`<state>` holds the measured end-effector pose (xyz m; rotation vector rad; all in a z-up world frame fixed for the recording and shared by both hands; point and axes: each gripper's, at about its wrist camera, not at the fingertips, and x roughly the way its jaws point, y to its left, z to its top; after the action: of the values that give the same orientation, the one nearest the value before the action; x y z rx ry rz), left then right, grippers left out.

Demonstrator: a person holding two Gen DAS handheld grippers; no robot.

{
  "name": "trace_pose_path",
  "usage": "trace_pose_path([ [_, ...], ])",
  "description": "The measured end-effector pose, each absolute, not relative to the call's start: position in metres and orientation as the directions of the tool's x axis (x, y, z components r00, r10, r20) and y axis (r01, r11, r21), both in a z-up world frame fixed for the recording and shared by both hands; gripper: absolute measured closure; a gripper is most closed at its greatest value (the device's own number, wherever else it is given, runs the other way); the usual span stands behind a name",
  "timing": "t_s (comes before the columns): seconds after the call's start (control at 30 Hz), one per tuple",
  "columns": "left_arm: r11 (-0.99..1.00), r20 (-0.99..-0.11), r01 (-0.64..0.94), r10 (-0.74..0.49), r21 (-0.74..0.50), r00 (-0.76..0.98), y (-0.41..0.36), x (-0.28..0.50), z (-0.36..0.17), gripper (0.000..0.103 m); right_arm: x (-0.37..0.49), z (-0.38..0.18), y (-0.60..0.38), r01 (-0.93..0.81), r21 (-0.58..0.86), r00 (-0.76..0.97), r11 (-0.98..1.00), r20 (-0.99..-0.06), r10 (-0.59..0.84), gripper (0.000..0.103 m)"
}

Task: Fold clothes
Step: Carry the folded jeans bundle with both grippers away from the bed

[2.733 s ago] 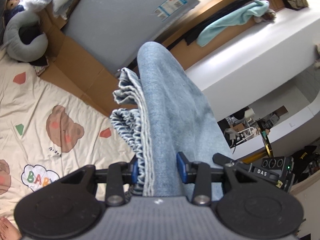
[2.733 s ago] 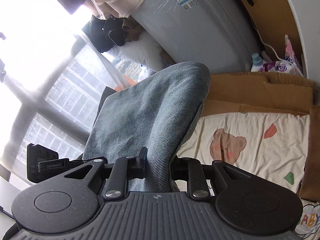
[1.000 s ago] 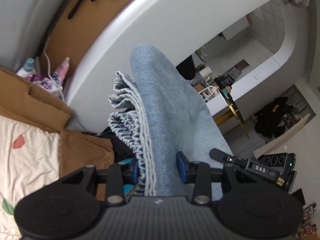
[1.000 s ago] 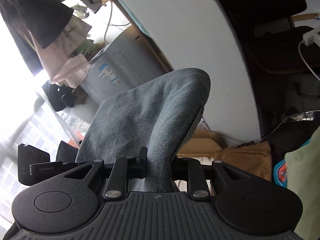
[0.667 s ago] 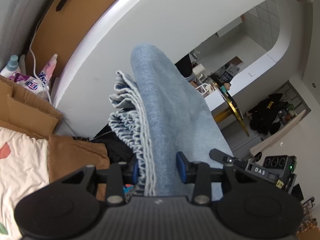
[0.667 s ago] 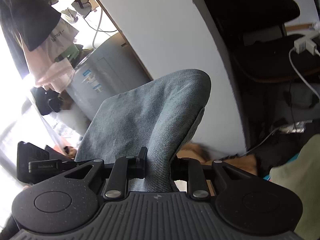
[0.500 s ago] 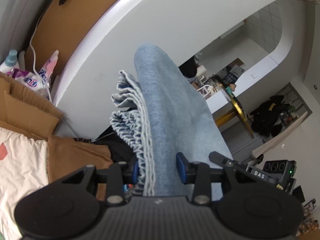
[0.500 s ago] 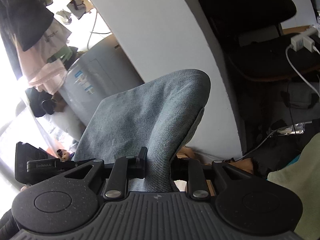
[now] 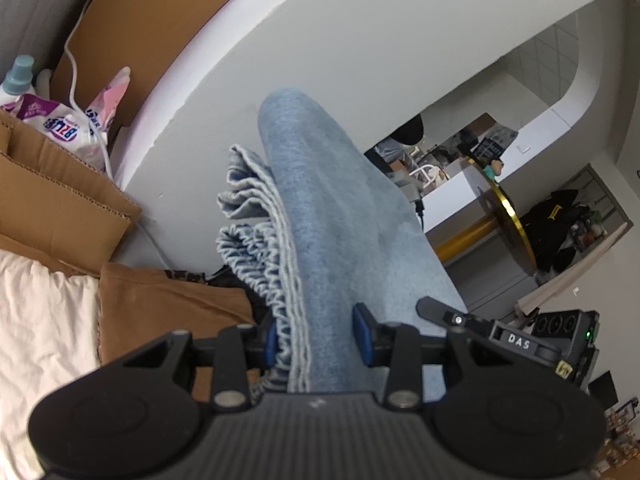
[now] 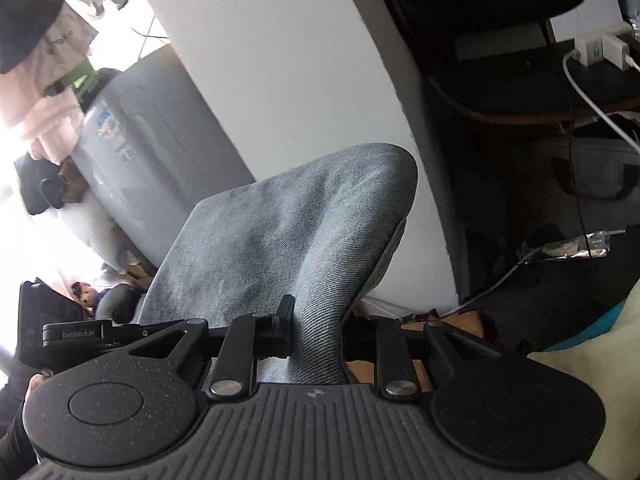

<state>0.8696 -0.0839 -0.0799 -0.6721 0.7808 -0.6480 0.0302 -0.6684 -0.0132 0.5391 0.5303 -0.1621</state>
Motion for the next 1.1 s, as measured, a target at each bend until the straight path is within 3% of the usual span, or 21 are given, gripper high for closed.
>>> trace_pose_path([
  [0.8,0.603,-0.449,0.164,-0.724,-0.781,0.524,-0.082,0.898,-0.266,0.064,0.095,-0.196,-0.680,0.360,0.318,0.744,0.877,-0.665,-0.065,0.080],
  [1.1,0.585,-0.417,0.164,-0.722,-0.795,0.552,-0.079,0.901,-0.283,0.064,0.098,-0.217,-0.680,0.373,0.284,0.734,0.883,-0.673,-0.093,0.079],
])
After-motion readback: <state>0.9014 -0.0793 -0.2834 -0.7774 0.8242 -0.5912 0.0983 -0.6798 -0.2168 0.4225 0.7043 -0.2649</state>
